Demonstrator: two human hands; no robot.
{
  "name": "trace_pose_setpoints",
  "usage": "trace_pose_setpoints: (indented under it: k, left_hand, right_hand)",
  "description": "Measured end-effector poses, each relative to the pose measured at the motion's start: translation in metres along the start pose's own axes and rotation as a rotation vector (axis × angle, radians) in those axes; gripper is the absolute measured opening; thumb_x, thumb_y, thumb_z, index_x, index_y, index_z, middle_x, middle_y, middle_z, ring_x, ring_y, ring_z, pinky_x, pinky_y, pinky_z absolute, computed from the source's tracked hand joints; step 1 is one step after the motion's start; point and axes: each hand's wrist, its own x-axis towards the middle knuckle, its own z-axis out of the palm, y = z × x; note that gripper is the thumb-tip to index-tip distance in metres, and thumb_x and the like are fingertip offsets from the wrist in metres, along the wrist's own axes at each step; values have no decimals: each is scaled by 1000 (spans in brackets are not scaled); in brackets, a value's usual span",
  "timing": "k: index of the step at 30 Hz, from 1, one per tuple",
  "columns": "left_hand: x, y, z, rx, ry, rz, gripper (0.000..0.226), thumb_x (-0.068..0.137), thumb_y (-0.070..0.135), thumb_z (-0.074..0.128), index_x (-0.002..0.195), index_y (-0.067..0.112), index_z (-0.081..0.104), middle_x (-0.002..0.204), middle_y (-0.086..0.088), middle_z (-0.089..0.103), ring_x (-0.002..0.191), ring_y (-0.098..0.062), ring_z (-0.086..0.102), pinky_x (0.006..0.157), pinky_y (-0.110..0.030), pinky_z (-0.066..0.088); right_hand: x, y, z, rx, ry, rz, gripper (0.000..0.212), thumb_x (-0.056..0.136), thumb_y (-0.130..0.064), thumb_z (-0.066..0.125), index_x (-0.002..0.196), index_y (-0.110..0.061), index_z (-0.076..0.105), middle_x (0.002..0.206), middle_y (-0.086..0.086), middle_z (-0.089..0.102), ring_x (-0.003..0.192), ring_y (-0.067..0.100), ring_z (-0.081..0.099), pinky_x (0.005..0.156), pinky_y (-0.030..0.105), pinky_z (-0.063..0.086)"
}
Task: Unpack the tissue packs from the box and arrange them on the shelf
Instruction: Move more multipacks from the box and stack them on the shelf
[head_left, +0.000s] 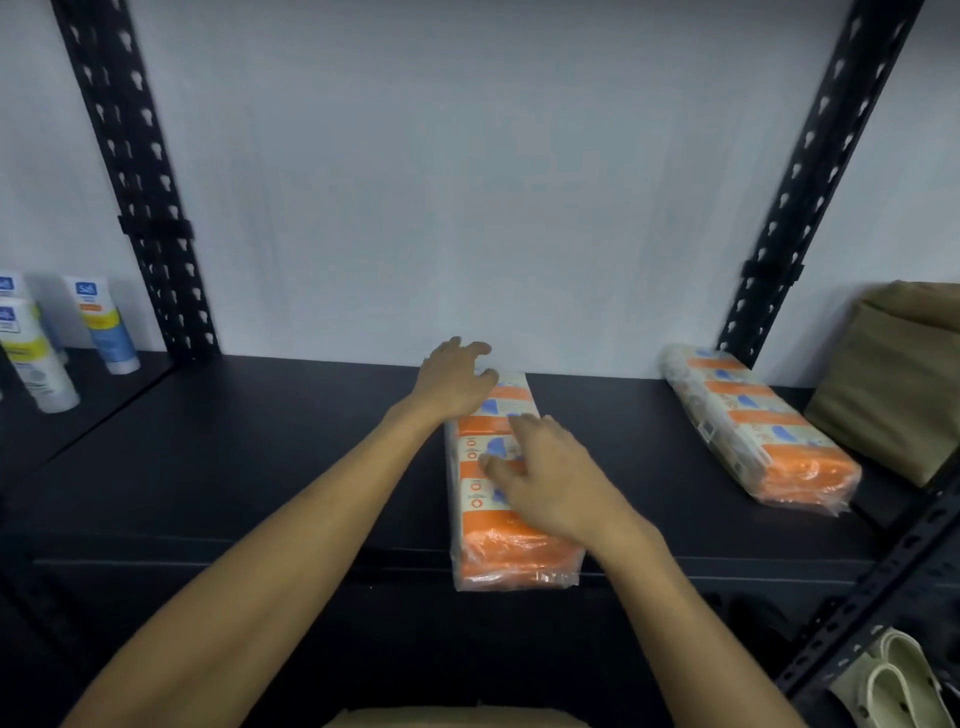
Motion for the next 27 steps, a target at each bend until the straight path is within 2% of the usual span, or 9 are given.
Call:
trace_pose_setpoints:
  k: [3, 6, 9, 13, 18, 22, 25, 27]
  left_hand:
    - [11, 13, 6, 214, -139, 111, 45, 107, 43, 36, 149, 33, 45, 164, -10, 28, 154, -30, 16, 123, -51, 11]
    - [14, 16, 19, 236, -226, 138, 47, 106, 53, 28, 147, 39, 46, 152, -3, 48, 141, -27, 40, 120, -55, 19]
    - [12, 14, 29, 266, -164, 142, 53, 100, 66, 28, 145, 43, 46, 141, -1, 58, 129, -26, 52, 113, -56, 30]
    - [15, 10, 35, 309, -133, 145, 50, 100, 62, 32, 144, 42, 44, 140, -5, 54, 131, -26, 47, 113, -53, 29]
    - [14, 13, 37, 353, -102, 160, 47, 102, 58, 34, 144, 39, 45, 141, -5, 53, 133, -26, 45, 111, -49, 28]
    - [11, 14, 36, 336, -73, 149, 47, 101, 59, 35, 142, 40, 48, 140, -4, 54, 131, -25, 47, 110, -49, 30]
    - [8, 14, 31, 187, -71, 119, 50, 98, 64, 40, 142, 41, 48, 141, -1, 56, 129, -24, 52, 111, -49, 36]
    - [1, 14, 23, -19, -29, 84, 51, 98, 60, 47, 144, 37, 48, 147, 2, 52, 131, -22, 51, 111, -46, 39]
  right_hand:
    - [-16, -7, 17, -190, 4, -68, 49, 105, -45, 36, 141, -15, 47, 152, 2, 44, 146, 21, 32, 122, 43, 25]
    - [-22, -7, 24, -255, -6, -72, 58, 107, -45, 20, 158, -17, 25, 167, 1, 20, 155, 17, 12, 127, 39, 9]
    - [-24, -5, 29, -316, 0, -94, 61, 106, -44, 10, 160, -18, 18, 167, 1, 15, 155, 16, 7, 127, 39, 5]
    - [-21, -1, 35, -367, 34, -128, 80, 92, -46, -9, 159, -17, 21, 167, 2, 19, 155, 17, 10, 127, 40, 8]
    - [-18, 1, 38, -358, 51, -141, 82, 90, -45, -9, 158, -15, 25, 165, 2, 22, 154, 17, 14, 127, 39, 11]
    - [-19, 2, 35, -334, 48, -132, 72, 97, -42, 0, 158, -16, 26, 165, 1, 24, 154, 16, 16, 125, 37, 9]
    - [-21, 2, 28, -234, 41, -115, 58, 106, -42, 19, 157, -17, 30, 164, -1, 28, 153, 14, 17, 126, 35, 9]
    - [-24, 1, 20, -122, 55, -102, 56, 106, -43, 32, 155, -16, 36, 162, -1, 32, 152, 13, 21, 125, 34, 13]
